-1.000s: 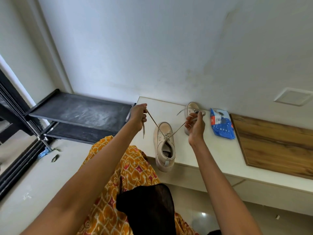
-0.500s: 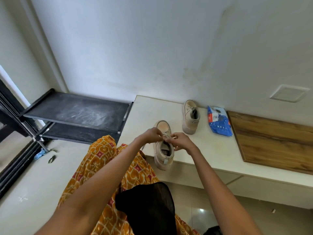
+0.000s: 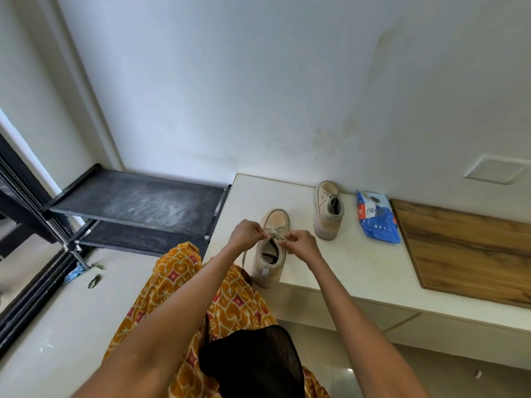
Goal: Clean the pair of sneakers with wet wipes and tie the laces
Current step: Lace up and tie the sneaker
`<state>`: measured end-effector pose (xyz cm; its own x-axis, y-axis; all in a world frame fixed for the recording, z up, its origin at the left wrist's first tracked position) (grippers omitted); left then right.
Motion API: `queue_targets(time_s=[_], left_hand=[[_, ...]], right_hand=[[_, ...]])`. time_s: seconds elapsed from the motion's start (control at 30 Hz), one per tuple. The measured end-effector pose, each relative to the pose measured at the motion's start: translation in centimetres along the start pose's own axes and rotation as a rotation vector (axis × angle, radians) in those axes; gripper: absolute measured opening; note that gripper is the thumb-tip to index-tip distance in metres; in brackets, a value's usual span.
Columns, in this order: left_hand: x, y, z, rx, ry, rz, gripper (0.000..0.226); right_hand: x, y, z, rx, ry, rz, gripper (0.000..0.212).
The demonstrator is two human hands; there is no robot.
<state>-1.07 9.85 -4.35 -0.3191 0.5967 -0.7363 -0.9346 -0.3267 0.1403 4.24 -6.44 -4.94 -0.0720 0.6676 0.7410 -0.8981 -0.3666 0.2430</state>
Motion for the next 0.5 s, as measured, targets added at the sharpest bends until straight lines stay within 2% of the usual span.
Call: queue_targets(time_s=[0.13,0.27,0.33,0.4,0.5], left_hand=[[-1.0,-0.7,0.4,-0.012,-0.387,-0.043,0.025],[-1.1,-1.2,0.6,0.041,-0.494,-0.052,0.023],[-1.1,-1.2,0.3,0.091,-0.515,-0.035,0.023],[-0.9,-1.0,-0.3,0.208,-0.480,-0.012,0.025],[-0.7,-0.1,-1.0,0.461,-0.123,0.085,0.032]], right_hand=[[1.1,-0.2,1.6,-0.079,0.414,0.072,0.019],[1.2,-0.1,1.6,-0.158,0.589,0.068,0.023],[0.8,0.0,1.3,-0.153,0.557,0.043,0.023],[0.4,-0.2,1.3,-0.090,0.416,0.027,0.020],[0.5,-0.1,2.5,-0.037,0.105,0.017,0.030]])
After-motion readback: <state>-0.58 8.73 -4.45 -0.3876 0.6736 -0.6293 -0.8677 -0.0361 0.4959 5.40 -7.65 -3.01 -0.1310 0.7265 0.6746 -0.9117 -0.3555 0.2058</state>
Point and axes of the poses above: each hand's wrist, its own y-axis away from the middle knuckle, its own z-axis out of the back of the hand, x = y × z, the point moved 7 cm from there along -y, towards the middle knuckle, and after that the axes turned 2 degrees about y, right-handed, at the moved point
